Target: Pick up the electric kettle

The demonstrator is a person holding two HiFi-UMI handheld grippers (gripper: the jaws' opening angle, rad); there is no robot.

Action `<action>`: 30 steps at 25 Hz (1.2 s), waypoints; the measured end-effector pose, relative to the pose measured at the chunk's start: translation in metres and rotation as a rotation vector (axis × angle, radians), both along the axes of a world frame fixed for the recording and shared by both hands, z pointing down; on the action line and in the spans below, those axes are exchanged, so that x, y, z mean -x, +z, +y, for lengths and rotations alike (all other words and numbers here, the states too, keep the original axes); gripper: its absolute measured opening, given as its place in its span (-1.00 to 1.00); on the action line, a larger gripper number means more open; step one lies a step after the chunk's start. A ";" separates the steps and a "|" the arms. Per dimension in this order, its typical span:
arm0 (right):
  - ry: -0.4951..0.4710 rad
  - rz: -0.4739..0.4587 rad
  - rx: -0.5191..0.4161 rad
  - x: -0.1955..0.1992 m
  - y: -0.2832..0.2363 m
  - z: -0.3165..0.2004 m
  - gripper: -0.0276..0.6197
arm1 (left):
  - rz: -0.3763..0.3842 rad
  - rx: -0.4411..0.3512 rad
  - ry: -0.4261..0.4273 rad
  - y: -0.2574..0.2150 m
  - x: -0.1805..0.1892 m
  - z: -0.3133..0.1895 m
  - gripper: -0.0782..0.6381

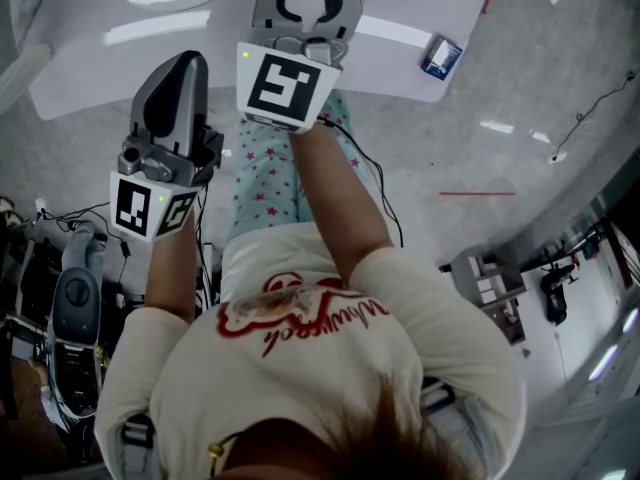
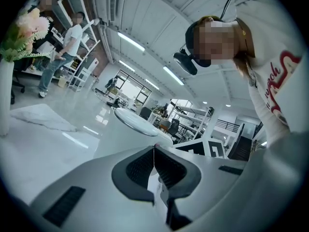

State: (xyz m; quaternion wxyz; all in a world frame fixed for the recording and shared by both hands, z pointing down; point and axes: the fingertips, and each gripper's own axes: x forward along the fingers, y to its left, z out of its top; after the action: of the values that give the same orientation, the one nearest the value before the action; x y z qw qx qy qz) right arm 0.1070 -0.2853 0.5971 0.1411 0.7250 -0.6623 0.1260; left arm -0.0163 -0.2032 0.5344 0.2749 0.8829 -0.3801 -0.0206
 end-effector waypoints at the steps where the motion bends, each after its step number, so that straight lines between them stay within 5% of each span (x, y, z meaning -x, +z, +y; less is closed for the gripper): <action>1: -0.003 0.005 0.007 -0.001 0.002 -0.001 -0.37 | 0.001 0.000 -0.003 0.000 0.001 -0.001 -0.75; 30: -0.030 0.057 0.012 -0.015 0.010 -0.031 -0.61 | 0.002 0.035 -0.028 0.003 0.008 0.002 -0.75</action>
State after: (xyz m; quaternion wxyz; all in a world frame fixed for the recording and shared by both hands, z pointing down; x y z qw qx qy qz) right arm 0.1223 -0.3160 0.6069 0.1661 0.7175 -0.6679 0.1070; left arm -0.0243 -0.2011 0.5369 0.2904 0.8725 -0.3926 -0.0189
